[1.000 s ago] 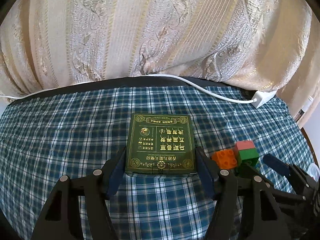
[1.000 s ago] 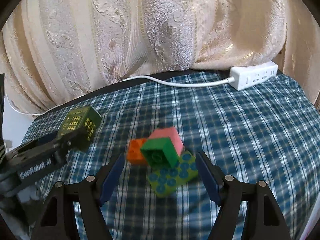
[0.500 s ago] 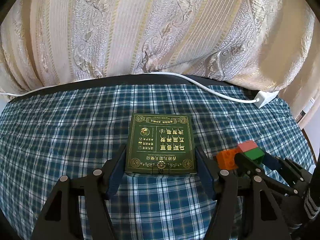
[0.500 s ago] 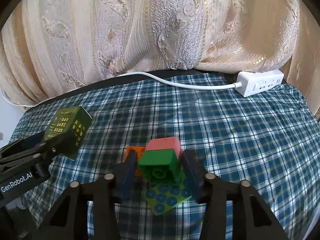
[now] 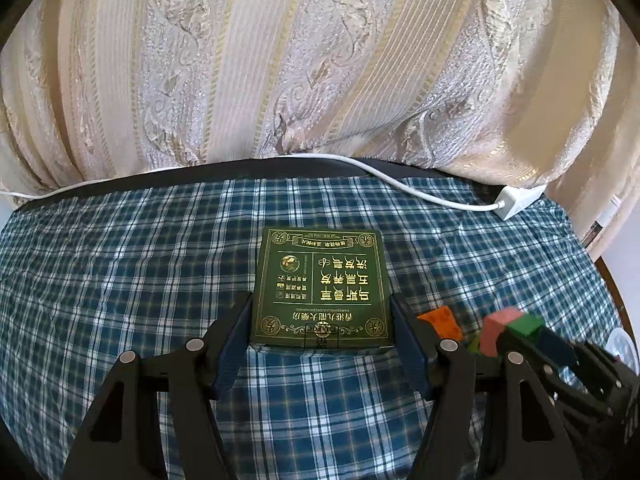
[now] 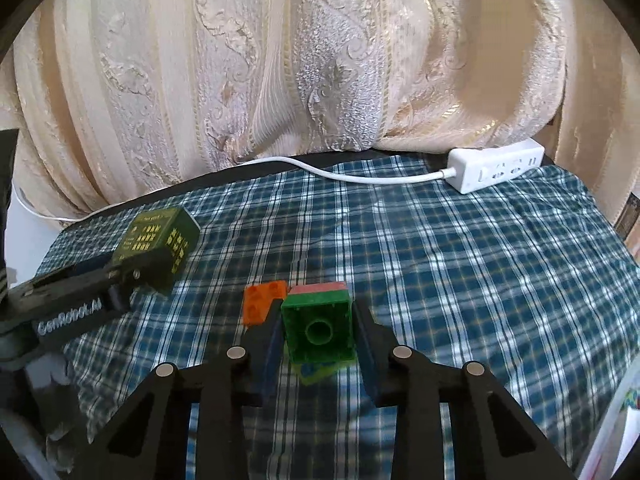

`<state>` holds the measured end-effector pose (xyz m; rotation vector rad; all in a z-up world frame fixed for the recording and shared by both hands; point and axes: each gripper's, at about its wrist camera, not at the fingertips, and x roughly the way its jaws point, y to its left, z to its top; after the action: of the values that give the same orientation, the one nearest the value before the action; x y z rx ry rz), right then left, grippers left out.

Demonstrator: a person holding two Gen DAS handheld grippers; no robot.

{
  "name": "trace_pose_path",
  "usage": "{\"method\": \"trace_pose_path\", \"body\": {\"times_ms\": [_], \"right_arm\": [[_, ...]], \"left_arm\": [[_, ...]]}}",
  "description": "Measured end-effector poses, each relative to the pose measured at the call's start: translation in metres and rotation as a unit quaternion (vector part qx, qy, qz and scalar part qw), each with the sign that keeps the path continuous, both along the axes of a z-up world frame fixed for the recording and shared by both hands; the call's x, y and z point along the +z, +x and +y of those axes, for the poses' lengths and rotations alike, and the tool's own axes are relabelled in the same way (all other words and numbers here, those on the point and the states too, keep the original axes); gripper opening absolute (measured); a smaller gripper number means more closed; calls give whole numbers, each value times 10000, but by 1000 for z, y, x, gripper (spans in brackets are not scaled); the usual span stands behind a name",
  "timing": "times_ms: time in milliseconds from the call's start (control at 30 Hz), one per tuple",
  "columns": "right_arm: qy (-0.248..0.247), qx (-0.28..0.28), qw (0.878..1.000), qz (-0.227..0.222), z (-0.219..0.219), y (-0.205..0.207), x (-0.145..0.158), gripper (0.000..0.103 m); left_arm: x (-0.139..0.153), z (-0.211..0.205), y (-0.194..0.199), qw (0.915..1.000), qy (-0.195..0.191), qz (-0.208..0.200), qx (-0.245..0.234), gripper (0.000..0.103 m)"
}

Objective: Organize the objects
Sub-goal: 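Grasp the dark green box with the left gripper while the right grasps the green-pink brick stack, then lift the green-pink brick stack with the right gripper toward the clear bowl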

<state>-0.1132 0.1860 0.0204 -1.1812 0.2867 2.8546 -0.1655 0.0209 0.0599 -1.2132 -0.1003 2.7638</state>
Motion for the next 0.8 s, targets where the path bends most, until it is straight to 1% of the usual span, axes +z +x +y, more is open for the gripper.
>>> {"method": "trace_pose_path", "body": {"times_ms": [167,367,800], "right_arm": [[-139,-20,9999,35,2,25,4,35],[-186,12,9998,-5,1,58,4,35],[-276,-183,9988,-354,8,101,-24,35]], "left_arm": [[6,2,4,10000,37,50,-45,67],[11,9,9,9998,56,109,-141,67],[24,19,22,9990,129,250,-353,67]]}}
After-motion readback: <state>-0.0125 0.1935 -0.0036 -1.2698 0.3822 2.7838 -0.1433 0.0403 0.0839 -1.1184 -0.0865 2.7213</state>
